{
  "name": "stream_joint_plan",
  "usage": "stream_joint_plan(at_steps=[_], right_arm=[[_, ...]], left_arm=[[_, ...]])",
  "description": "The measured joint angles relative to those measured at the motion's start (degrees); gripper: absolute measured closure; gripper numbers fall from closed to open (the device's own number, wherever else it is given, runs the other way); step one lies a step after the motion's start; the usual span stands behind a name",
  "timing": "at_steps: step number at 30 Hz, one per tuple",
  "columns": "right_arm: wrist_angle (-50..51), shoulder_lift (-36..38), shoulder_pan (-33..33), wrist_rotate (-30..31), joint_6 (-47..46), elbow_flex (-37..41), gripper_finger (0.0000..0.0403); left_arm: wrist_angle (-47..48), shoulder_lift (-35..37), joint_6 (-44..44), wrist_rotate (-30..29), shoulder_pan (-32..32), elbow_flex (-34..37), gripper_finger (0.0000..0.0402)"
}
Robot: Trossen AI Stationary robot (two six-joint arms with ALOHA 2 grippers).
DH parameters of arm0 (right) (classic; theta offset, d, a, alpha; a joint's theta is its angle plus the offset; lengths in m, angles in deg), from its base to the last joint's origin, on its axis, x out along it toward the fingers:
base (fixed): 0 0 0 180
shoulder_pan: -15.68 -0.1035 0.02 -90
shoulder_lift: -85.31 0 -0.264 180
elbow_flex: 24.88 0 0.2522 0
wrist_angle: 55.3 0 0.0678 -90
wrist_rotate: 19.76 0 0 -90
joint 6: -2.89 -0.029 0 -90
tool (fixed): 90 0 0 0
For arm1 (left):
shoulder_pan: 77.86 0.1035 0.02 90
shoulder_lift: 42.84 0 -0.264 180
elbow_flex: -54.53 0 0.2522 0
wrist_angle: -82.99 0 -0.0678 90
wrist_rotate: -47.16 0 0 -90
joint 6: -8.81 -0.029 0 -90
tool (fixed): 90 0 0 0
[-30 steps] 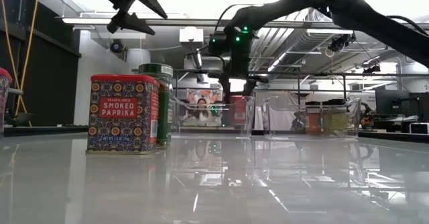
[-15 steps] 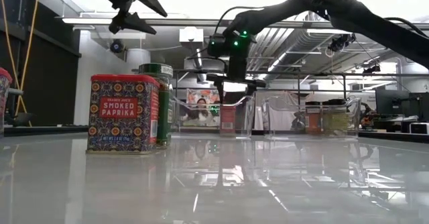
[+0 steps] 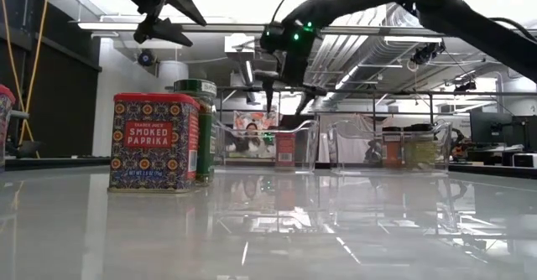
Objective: Sort spices by type
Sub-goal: Put the red seasoning can into the left transparent bin
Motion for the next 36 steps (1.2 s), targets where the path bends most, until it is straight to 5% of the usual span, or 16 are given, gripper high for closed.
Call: stream_joint_plan(at_steps=[6, 14, 36], right_arm=[[-3.70, 0.73, -1.73, -2.61, 6.44, 0.24, 0.0113], [-6.64, -4.27, -2.97, -6.16, 6.22, 0.42, 0.0381], [0.72, -7.69, -0.92, 0.52, 2.85, 0.37, 0.0401]], left_arm=[[0.85, 0.00, -0.03, -1.01, -0.02, 0.01, 0.0135], [0.67, 0.00, 0.67, -2.63, 0.00, -0.01, 0.0135], [0.67, 0.00, 1.99, -3.10, 0.00, -0.01, 0.0135]])
